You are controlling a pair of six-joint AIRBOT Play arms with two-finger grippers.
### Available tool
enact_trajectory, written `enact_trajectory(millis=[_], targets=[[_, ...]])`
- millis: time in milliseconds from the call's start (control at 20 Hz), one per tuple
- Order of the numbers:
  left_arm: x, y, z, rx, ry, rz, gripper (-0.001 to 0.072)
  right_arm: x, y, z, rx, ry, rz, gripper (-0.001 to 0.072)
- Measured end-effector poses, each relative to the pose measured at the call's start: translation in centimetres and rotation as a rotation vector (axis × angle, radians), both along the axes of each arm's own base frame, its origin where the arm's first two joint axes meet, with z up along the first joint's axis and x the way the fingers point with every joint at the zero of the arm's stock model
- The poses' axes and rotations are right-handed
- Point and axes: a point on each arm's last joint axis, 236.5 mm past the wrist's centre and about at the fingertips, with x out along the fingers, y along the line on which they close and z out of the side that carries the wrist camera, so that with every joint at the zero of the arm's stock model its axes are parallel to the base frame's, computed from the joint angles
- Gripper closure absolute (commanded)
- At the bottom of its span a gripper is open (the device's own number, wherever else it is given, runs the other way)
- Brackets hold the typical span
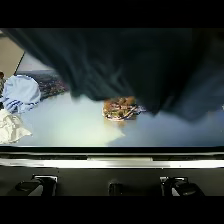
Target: Fold the clothes and pants, and hang the long-sleeved shirts on hangers.
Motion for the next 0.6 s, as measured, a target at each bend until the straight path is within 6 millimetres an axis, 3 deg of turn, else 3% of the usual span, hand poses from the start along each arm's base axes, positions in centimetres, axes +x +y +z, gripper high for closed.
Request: enact_trajectory(millis=[150, 300, 450, 600], targets=[[0.6, 0.7, -0.5, -0.009, 0.021, 0.035, 0.0691, 1.3, 0.1, -0.5, 0.033, 0.044, -0.005, 0.0680], [5.2, 1.4, -3.5, 0.003, 0.112, 0.076, 0.0691, 6.7, 0.6, -3.8, 0.037, 0.180, -0.015, 0.0680], [12.7, 1.8, -9.3, 0.029, 0.265, 0.108, 0.0691, 15.0, 0.9, -10.5, 0.001, 0.374, -0.060, 0.0680], [21.1, 2.3, -18.6, 0.072, 0.459, 0.145, 0.0690, 24.4, 0.9, -20.3, -0.046, 0.571, -0.116, 0.0680]])
